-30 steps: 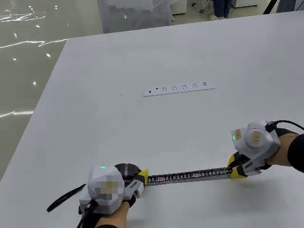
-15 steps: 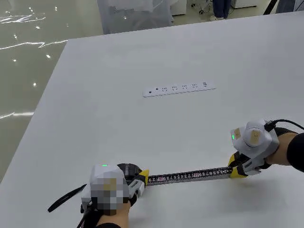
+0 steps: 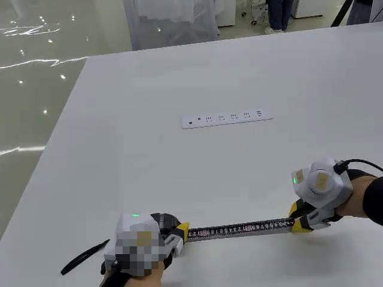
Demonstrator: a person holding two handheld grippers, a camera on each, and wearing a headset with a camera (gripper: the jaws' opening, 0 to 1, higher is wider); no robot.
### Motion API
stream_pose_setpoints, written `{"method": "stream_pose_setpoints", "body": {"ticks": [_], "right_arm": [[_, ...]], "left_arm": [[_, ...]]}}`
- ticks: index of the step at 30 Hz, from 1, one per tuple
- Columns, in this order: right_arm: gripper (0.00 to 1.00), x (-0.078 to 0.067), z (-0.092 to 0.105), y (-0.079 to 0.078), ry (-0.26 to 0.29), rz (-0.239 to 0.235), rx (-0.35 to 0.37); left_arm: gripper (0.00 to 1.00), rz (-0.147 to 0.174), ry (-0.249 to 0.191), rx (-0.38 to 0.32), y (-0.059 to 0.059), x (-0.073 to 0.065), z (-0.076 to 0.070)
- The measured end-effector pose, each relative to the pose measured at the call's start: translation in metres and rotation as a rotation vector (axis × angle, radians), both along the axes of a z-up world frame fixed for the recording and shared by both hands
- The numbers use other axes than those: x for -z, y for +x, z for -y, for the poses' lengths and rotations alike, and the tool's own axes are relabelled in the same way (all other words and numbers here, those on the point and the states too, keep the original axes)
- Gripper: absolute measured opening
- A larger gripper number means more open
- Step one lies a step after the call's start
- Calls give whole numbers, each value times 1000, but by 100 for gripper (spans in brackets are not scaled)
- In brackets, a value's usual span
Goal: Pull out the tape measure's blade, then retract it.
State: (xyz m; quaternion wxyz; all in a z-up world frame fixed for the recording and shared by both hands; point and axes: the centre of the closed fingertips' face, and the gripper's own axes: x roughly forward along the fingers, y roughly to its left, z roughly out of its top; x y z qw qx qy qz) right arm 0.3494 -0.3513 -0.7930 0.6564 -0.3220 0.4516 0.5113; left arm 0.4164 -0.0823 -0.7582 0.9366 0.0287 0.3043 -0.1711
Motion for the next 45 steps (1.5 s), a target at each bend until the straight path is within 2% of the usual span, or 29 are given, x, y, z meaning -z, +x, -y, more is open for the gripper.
{"method": "stream_pose_setpoints", "body": {"ticks": [28, 31, 45], "right_arm": [[8, 0, -6, 0, -24, 8, -31], [8, 0, -7, 1, -25, 11, -56], [7, -1, -12, 2, -28, 7, -42]], "left_arm": [[61, -9, 9, 0, -1, 0, -1], [60, -12, 8, 1, -1, 0, -1], [60, -8, 14, -6, -1, 1, 0]]}}
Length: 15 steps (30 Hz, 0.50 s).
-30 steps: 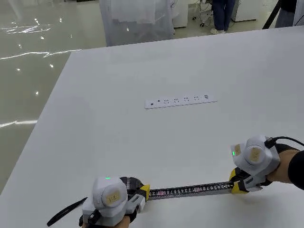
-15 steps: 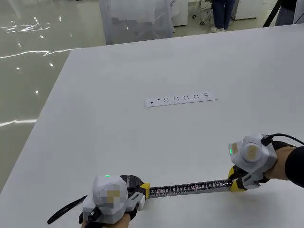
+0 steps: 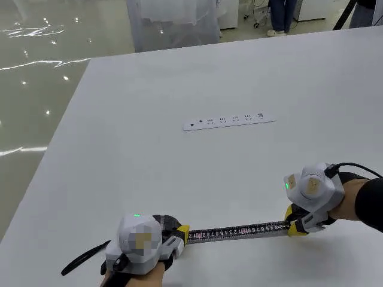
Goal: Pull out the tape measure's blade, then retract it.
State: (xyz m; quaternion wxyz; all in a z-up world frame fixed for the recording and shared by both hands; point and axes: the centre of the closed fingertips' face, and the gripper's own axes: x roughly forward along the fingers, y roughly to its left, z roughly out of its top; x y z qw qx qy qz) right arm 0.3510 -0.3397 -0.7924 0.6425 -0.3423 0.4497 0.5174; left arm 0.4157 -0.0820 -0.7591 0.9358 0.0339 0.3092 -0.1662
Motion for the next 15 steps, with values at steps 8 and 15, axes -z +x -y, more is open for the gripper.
{"method": "stream_pose_setpoints", "body": {"ticks": [8, 15], "right_arm": [[7, 0, -3, 1, 4, -4, 2], [7, -1, -5, 1, 9, -6, 12]], "left_arm": [[60, 5, 9, 7, -1, 0, 1], [60, 9, 23, 17, -2, 0, 0]]}}
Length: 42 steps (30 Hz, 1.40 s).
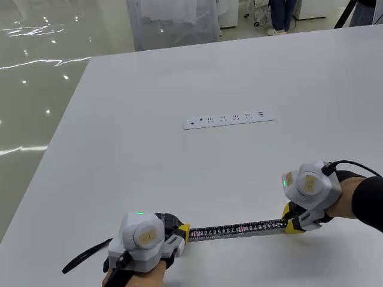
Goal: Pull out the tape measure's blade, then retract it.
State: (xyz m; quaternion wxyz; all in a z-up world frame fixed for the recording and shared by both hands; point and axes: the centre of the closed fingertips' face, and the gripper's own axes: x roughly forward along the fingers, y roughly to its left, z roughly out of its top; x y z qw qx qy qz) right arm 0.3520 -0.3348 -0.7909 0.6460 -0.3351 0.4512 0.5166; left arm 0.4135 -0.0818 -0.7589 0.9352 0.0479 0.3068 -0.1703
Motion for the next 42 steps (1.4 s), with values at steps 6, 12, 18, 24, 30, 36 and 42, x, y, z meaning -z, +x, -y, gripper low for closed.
{"method": "stream_pose_setpoints", "body": {"ticks": [6, 12, 18, 24, 30, 36, 42], "right_arm": [[7, 0, -1, 0, -8, 1, 5], [7, 0, -3, 0, -1, 2, 14], [7, 1, -4, 0, -7, 2, 16], [7, 2, -5, 1, -9, 4, 19], [7, 2, -8, 1, -13, 8, 19], [7, 2, -10, 2, -11, 9, 24], [7, 3, -13, 2, -9, 11, 26]], "left_arm": [[60, 6, 1, 1, 0, 0, 1], [60, 1, -2, 1, 1, 1, 1], [60, 3, -3, -1, 1, 1, 0], [60, -3, -4, -1, 1, 2, 1], [60, -11, -9, -1, 2, 2, 0], [60, -24, -13, 2, 2, 2, 0], [60, -24, -11, 2, 1, 2, 1]]}}
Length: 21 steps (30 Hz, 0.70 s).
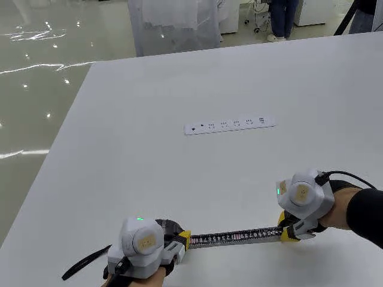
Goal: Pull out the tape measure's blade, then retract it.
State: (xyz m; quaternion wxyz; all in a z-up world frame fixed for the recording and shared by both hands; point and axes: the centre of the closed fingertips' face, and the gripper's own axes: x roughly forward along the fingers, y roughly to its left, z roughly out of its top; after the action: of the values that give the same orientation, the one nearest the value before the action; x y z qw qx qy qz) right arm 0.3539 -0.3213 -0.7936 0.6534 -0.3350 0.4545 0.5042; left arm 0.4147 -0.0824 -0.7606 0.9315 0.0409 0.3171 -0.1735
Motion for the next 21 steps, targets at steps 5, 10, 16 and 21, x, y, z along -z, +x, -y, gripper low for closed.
{"method": "stream_pose_setpoints", "body": {"ticks": [5, 10, 16, 21], "right_arm": [[7, 0, -3, 0, 3, -1, -14], [7, 1, -4, 1, 11, 0, -19], [7, 0, -6, 1, 13, 1, -23], [7, 0, -7, 1, 7, 5, -45]], "left_arm": [[60, -2, 0, 0, 0, 0, 0], [60, -4, -1, 2, 0, -1, 0], [60, -4, -3, 2, -1, -1, 0], [60, -2, -1, 1, -1, -1, 0]]}}
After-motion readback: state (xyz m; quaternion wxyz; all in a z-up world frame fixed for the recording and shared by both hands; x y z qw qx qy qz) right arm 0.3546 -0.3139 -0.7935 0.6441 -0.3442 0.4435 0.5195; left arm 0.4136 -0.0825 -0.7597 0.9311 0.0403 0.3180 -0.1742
